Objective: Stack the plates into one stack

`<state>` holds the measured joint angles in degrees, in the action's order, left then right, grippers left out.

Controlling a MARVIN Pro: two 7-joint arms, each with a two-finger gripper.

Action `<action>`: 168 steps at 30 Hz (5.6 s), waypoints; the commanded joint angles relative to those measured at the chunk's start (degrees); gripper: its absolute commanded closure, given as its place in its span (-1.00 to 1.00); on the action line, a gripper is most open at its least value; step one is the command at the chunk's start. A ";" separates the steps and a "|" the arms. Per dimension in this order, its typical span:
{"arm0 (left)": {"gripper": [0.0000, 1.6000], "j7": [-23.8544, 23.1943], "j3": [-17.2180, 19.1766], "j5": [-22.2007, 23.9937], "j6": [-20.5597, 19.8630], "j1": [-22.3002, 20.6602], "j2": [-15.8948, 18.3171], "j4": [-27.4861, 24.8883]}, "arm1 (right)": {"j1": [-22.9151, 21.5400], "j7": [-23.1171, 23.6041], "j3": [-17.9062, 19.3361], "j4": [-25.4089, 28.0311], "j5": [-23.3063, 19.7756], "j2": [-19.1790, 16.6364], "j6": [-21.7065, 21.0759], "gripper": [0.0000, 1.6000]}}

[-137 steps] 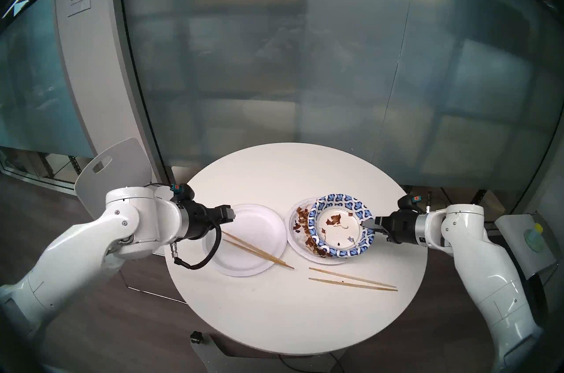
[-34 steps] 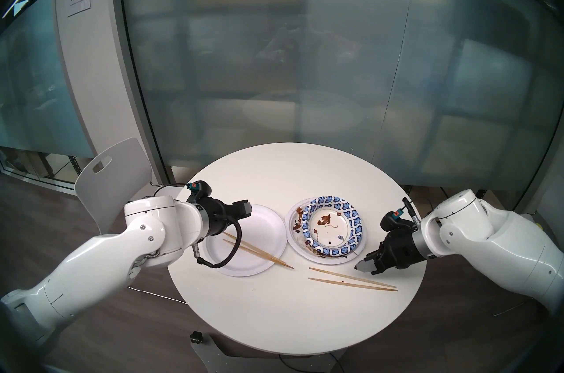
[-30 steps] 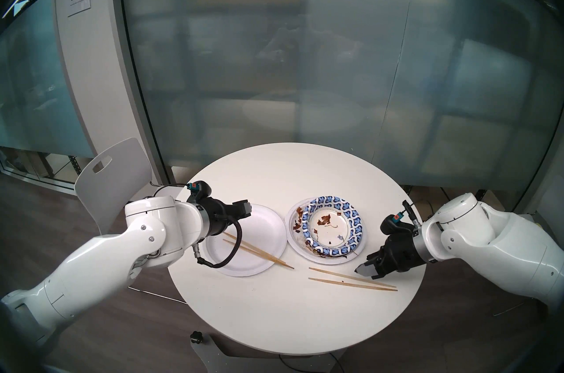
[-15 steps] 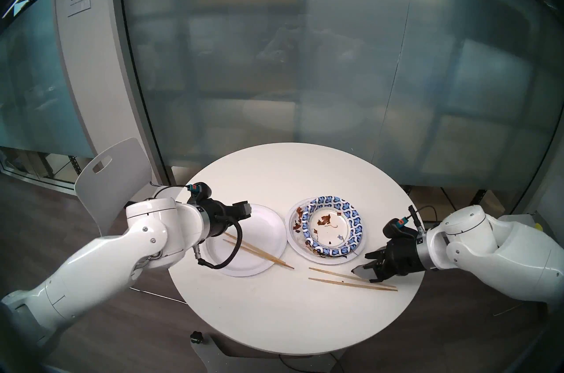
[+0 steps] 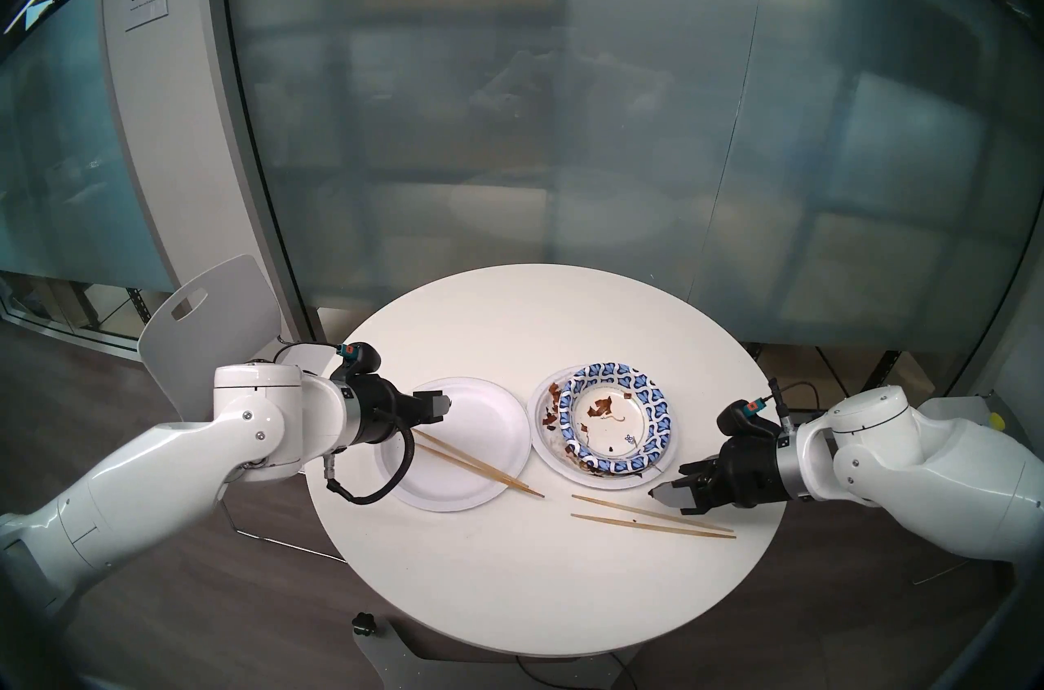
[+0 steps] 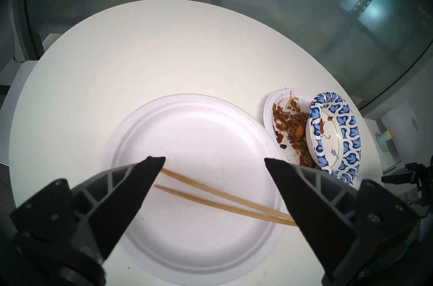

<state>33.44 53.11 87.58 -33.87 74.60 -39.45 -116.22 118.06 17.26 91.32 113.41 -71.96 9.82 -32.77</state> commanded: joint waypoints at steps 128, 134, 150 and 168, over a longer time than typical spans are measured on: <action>-1.00 -79.97 -19.36 -53.98 23.05 -24.73 -1.73 29.17 | 11.91 -5.84 16.98 9.26 -4.33 11.10 -4.28 -1.00; -1.00 -82.04 -20.50 -56.61 22.80 -26.33 -3.92 30.84 | 11.92 -5.85 17.00 9.28 -4.31 11.10 -4.29 -1.00; -1.00 -85.12 -23.11 -61.82 23.61 -27.38 -5.57 32.93 | 11.96 -5.84 17.07 9.32 -4.23 11.16 -4.31 -1.00; -0.98 -84.26 -24.08 -65.92 26.44 -26.65 -8.05 35.87 | 11.96 -5.83 17.08 9.33 -4.19 11.19 -4.33 -1.00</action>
<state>-51.32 28.77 21.86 -8.31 48.45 -46.26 -80.14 130.36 11.47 107.84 122.16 -76.24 21.09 -37.20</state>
